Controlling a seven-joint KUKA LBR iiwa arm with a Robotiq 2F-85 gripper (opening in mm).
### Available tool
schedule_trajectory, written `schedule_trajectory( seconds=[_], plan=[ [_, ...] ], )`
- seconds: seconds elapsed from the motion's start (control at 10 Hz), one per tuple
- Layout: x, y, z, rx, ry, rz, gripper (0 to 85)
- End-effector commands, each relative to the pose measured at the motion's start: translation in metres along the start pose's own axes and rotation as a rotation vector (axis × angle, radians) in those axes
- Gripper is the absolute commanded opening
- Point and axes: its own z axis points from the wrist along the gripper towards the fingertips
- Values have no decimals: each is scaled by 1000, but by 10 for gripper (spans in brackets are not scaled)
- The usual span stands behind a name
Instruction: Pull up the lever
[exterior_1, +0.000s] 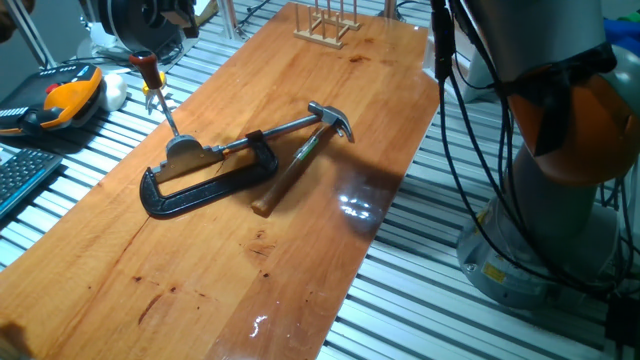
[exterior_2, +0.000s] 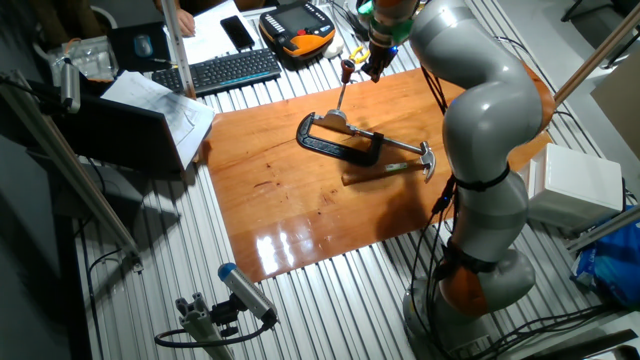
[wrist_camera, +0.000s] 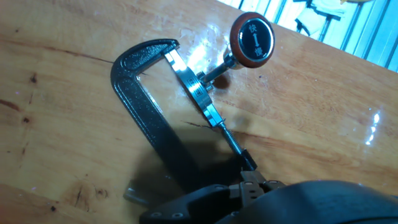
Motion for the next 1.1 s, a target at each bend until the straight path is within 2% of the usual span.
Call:
schedule_trajectory(
  seconds=[0.0, 0.1, 0.2, 0.3, 0.4, 0.7, 0.9, 1.0],
  plan=[
    [0, 0, 0, -5, 9, 0, 0],
    [-1, 0, 1, -4, 11, 7, 0],
    [-1, -1, 1, -18, 10, 30, 0],
    [0, -2, 2, -66, 22, 70, 0],
    [0, -4, 3, -94, 34, 87, 0],
    [1, -6, 6, -84, 38, 90, 0],
    [2, -9, 16, -101, 35, 88, 0],
    [0, -7, 20, -98, 36, 95, 0]
  ],
)
